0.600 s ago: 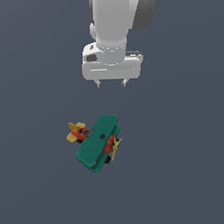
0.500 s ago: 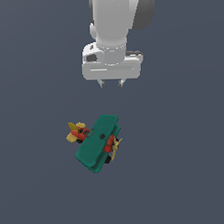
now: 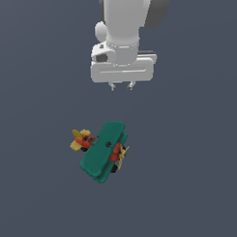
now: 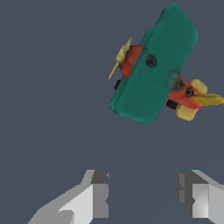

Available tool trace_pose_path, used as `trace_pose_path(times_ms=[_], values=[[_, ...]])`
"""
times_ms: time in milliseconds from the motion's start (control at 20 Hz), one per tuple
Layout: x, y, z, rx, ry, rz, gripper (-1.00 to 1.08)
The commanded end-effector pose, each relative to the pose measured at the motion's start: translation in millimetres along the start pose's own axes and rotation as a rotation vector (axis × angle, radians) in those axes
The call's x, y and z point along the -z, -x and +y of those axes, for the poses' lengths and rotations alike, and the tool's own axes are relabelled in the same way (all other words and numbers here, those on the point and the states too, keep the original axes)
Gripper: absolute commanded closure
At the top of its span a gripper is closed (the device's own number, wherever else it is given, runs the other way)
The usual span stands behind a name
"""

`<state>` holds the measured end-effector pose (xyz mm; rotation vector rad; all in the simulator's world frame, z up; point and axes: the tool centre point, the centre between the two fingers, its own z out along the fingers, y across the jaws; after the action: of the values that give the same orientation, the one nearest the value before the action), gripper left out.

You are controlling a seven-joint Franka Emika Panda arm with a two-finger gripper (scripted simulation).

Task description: Pick up the object and move it to a goal position.

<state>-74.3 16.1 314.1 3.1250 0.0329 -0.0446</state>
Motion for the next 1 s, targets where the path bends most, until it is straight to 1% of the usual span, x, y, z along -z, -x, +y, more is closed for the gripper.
trace_pose_path(times_ms=[0, 250, 450, 650, 950], values=[[4, -1, -2, 0.001, -0.003, 0.009, -0.2], [16, -2, -6, 0.005, -0.012, 0.042, -0.2], [31, -3, -12, 0.011, -0.022, 0.084, -0.2], [53, -4, -20, 0.019, -0.032, 0.141, -0.2], [93, -4, -36, 0.035, -0.043, 0.248, -0.2]])
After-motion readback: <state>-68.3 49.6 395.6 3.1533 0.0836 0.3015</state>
